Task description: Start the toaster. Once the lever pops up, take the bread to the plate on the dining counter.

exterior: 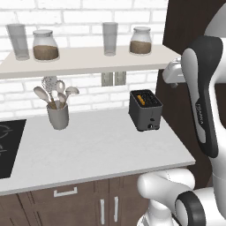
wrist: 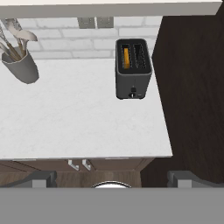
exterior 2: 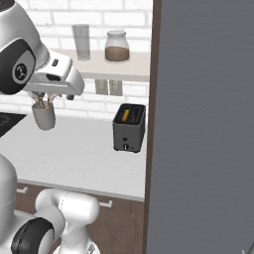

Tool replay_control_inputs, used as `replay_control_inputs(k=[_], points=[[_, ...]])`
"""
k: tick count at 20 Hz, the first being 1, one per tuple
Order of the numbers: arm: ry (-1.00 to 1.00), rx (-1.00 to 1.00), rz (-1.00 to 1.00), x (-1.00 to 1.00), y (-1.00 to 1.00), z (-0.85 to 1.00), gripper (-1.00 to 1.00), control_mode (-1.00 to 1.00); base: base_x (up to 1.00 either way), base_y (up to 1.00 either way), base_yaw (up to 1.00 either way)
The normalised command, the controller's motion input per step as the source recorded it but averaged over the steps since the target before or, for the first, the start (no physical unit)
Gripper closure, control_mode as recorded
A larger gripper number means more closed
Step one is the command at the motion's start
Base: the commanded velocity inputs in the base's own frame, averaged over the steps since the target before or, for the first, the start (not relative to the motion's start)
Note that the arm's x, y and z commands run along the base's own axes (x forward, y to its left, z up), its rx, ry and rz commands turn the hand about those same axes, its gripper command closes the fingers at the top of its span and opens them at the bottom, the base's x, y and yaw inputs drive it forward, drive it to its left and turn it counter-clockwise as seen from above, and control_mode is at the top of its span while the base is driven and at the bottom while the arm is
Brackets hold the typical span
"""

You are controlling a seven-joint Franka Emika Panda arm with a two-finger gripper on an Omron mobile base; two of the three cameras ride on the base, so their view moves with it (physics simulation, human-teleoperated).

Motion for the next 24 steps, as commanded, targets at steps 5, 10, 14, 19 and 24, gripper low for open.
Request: replay_control_inputs(k=[5, 10, 14, 19, 24], points=[[0.0, 0.0, 0.0, 0.0, 0.0, 0.0, -1.0, -1.0, 0.0, 0.0, 0.0], [0.0, 0.0, 0.0, 0.0, 0.0, 0.0, -1.0, -1.0, 0.0, 0.0, 0.0], [0.0, 0.0, 0.0, 0.0, 0.0, 0.0, -1.0, -1.0, 0.0, 0.0, 0.0], [0.0, 0.0, 0.0, 0.0, 0.0, 0.0, -1.0, -1.0, 0.0, 0.0, 0.0], [0.0, 0.0, 0.0, 0.0, 0.0, 0.0, -1.0, -1.0, 0.0, 0.0, 0.0]])
